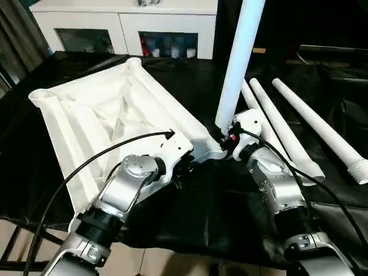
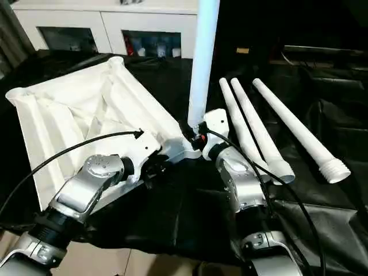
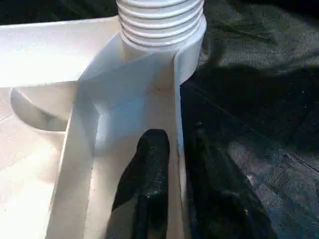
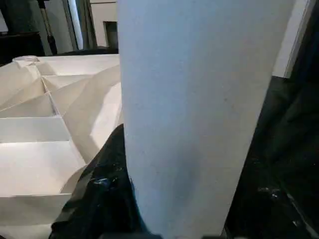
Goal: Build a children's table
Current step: Insert table leg to table base
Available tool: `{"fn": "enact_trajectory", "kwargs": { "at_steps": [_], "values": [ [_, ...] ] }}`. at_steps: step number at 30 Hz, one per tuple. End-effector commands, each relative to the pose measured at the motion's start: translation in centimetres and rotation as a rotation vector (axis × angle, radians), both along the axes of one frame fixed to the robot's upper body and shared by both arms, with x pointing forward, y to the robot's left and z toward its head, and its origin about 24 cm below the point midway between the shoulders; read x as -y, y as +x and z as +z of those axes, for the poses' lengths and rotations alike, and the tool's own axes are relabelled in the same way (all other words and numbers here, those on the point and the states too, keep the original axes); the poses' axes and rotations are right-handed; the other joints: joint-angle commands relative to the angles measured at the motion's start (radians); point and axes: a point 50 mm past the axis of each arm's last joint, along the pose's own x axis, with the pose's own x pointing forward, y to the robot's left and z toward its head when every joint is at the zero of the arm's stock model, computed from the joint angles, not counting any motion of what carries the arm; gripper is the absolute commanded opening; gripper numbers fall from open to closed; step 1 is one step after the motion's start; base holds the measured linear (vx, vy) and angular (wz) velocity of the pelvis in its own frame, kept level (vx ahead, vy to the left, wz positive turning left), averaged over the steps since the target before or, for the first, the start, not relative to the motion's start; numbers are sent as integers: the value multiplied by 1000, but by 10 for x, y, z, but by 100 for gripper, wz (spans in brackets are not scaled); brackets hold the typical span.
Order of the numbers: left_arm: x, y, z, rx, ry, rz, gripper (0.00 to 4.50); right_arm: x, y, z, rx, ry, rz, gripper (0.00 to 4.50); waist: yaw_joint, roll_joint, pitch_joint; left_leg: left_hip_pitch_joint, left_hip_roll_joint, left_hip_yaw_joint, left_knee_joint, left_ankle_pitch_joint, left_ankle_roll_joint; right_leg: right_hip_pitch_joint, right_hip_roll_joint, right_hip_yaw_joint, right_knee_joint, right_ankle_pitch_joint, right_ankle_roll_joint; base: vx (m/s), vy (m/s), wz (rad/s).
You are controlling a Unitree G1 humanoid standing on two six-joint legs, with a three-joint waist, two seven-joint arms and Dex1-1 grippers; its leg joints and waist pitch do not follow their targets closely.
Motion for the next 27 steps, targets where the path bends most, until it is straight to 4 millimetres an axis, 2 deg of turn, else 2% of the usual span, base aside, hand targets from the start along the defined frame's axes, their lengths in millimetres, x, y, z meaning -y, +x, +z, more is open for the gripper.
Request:
{"fn": "enact_trajectory", "kwargs": {
  "at_steps": [1,4,5,6,11,27],
  "values": [
    [-7,1,-7,-29,53,23,48,-4,-12,-34,-164,-23,22,189,9,-1,-61,-14,28,-5,-64,-27,125,84,-63,31,-54,-49,-317,0,0,0],
    [-10,3,-8,-45,68,50,40,-4,-12,-33,-164,-25,23,189,8,0,-61,-14,27,-5,-65,-36,120,83,-62,30,-58,-73,-310,0,0,0],
    [-9,4,-7,-43,49,56,7,-4,-12,-33,-163,-26,24,189,8,0,-61,-15,27,-6,-65,-37,118,83,-62,30,-58,-79,-307,0,0,0],
    [-9,4,-7,-43,49,56,4,-4,-12,-33,-163,-26,24,189,9,1,-61,-15,27,-5,-65,-38,118,83,-62,30,-58,-82,-306,0,0,0],
    [-5,4,-2,-18,-21,41,1,-3,-11,-34,-164,-35,24,189,8,0,-62,-15,27,-6,-65,-39,119,82,-61,29,-59,-84,-303,0,0,0],
    [-2,1,0,-3,-79,50,0,-3,-10,-34,-166,-46,30,189,7,-4,-62,-18,26,-5,-66,-42,122,81,-62,29,-64,-131,-284,0,0,0]
  ]
}}
